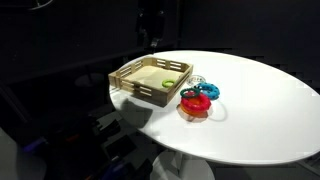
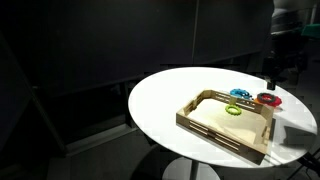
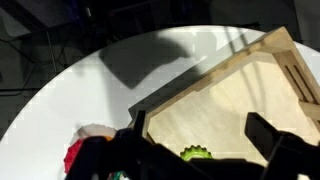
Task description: Remove the dark green ring from the wooden tray and stack it on top of the red ring that is on the table
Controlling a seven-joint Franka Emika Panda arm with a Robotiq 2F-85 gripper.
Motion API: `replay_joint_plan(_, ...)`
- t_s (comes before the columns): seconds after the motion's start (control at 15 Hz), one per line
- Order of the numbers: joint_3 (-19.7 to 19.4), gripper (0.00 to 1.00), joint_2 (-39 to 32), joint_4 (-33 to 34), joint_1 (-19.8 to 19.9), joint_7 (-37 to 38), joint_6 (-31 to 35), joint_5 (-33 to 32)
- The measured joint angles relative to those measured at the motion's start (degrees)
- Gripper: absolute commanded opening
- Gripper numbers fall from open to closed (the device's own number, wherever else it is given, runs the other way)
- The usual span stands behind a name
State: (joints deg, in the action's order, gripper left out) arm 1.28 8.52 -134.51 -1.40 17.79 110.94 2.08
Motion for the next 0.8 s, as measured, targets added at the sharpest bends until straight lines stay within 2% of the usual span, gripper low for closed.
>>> replay_joint_plan(0.8,2.31,1.0,15.03,-5.74,-1.42,-0.84,-0.94,1.56)
